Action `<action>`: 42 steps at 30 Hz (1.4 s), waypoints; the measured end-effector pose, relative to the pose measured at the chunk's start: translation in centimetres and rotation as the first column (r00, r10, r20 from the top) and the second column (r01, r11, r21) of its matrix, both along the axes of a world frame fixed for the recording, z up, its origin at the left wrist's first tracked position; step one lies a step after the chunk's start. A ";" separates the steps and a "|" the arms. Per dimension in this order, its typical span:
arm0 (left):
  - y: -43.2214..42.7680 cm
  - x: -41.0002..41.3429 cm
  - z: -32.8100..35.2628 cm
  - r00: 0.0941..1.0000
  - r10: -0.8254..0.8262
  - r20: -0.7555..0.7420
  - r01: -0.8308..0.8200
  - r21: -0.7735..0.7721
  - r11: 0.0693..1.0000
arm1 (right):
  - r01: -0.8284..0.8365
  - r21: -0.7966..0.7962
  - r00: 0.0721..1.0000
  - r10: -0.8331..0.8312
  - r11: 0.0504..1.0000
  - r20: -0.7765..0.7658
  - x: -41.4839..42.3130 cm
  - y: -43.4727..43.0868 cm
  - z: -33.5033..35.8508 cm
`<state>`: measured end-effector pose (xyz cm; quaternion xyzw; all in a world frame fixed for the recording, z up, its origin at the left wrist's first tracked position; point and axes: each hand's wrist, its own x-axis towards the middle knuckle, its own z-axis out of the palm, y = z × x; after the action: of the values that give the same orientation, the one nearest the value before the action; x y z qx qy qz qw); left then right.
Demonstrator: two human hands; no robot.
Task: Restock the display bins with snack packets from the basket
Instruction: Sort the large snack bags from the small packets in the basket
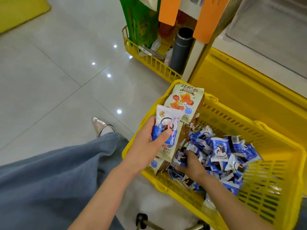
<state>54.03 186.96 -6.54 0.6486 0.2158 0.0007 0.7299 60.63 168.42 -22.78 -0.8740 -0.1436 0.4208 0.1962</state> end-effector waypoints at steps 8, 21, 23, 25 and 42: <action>-0.4 0.5 0.5 0.999 0.001 0.041 -0.003 0.052 0.999 | -0.248 -0.313 0.959 0.278 0.917 0.054 -0.5 1.0 -0.7; -6.8 -0.3 -0.6 0.964 -0.267 -0.005 0.264 0.181 0.947 | -0.023 -0.022 0.999 0.022 1.000 -0.031 -1.1 -4.2 0.7; -7.7 -0.2 -1.6 0.955 -0.292 -0.049 0.296 0.157 0.942 | 0.015 0.010 0.995 -0.014 1.000 -0.100 -1.0 -5.3 0.7; -8.5 0.0 -2.9 0.937 -0.336 -0.099 0.346 0.113 0.931 | 0.049 0.055 0.990 -0.042 0.997 -0.137 -1.1 -6.6 0.9; -18.7 4.7 -13.6 0.515 -0.598 -0.614 0.849 0.269 0.455 | 0.194 -0.258 0.970 -0.146 0.946 0.193 3.7 -16.4 6.0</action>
<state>58.74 168.25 -20.13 0.8347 0.0552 -0.4036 0.3705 64.36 152.00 -16.76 -0.9348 -0.0238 0.3413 0.0954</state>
